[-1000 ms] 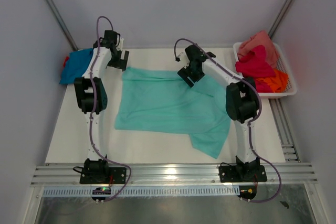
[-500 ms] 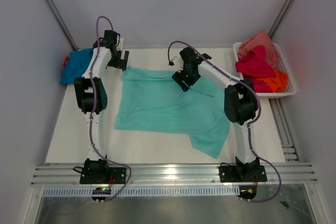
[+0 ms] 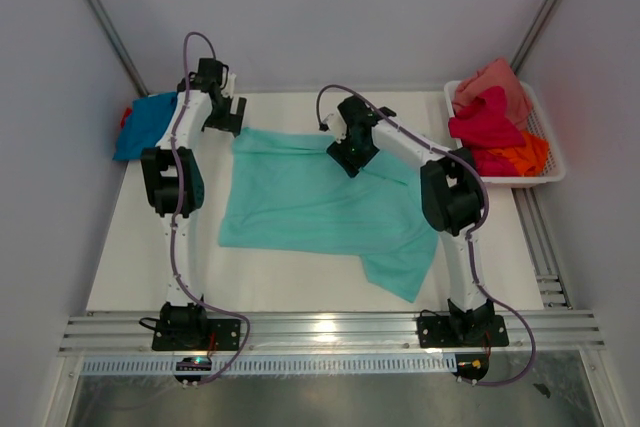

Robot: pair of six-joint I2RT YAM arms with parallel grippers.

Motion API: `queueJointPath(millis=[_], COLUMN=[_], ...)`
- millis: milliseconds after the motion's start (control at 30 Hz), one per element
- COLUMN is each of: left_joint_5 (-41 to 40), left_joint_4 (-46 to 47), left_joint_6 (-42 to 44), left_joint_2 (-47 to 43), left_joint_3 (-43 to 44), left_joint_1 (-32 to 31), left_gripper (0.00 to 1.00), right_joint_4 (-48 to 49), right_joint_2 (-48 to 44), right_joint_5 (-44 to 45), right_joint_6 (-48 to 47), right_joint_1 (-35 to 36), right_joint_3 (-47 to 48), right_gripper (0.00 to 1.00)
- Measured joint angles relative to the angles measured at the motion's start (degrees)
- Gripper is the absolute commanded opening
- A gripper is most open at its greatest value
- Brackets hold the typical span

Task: Fold and stack the t-shirts
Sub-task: Flatten the tshirt out

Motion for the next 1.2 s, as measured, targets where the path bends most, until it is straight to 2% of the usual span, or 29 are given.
queueJointPath(millis=[367,1200], left_joint_5=[0.46,0.87], left_joint_4=[-0.07,-0.07], left_joint_6=[-0.20,-0.26], left_joint_2=[0.00,0.00], left_joint_3=[-0.35,-0.52], left_joint_1=[0.00,0.00], left_gripper=[0.99,0.99], right_joint_4=[3.56,4.94], right_joint_2=[1.07,2.97], right_joint_5=[4.98,6.32], right_joint_6=[0.26,1.73], right_joint_1=[0.00,0.00], right_joint_3=[-1.66,0.48], right_gripper=[0.63,0.54])
